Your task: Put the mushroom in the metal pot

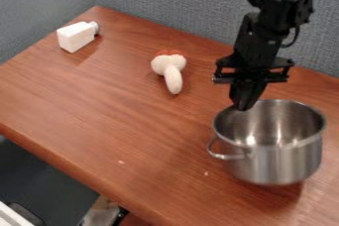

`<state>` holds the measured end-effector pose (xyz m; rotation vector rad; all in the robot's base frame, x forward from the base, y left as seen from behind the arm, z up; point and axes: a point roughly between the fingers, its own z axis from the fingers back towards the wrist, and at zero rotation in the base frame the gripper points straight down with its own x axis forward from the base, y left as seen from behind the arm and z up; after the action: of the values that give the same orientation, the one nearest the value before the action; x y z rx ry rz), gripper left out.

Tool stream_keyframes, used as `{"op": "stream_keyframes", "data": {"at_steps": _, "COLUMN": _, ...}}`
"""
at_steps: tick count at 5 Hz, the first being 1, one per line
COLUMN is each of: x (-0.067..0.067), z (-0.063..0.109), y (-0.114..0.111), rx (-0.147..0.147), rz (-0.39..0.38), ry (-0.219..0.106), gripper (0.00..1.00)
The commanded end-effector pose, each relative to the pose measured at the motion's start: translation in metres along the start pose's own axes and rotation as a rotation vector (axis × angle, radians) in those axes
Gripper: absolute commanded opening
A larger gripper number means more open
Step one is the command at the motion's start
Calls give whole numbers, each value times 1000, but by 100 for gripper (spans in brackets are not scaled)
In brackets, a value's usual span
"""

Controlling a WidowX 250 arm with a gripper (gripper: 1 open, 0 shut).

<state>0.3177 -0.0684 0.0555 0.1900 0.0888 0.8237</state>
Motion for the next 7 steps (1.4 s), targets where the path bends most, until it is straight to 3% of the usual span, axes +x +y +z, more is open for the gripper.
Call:
{"op": "stream_keyframes", "data": {"at_steps": 1, "x": 7, "z": 14, "y": 2, "rx": -39, "rz": -11, "ry": -7, "gripper": 100}}
{"op": "stream_keyframes", "data": {"at_steps": 2, "x": 14, "z": 23, "y": 7, "rx": -51, "rz": -5, "ry": -1, "gripper": 0}}
{"op": "stream_keyframes", "data": {"at_steps": 3, "x": 21, "z": 31, "y": 12, "rx": -68, "rz": 2, "ry": 5, "gripper": 100}}
{"op": "stream_keyframes", "data": {"at_steps": 4, "x": 20, "z": 39, "y": 3, "rx": -72, "rz": 49, "ry": 31, "gripper": 0}}
{"op": "stream_keyframes", "data": {"at_steps": 5, "x": 13, "z": 54, "y": -2, "rx": -90, "rz": 98, "ry": 69, "gripper": 100}}
{"op": "stream_keyframes", "data": {"at_steps": 6, "x": 28, "z": 67, "y": 8, "rx": -83, "rz": 85, "ry": 95, "gripper": 100}}
{"op": "stream_keyframes", "data": {"at_steps": 7, "x": 41, "z": 70, "y": 16, "rx": -63, "rz": 60, "ry": 117, "gripper": 100}}
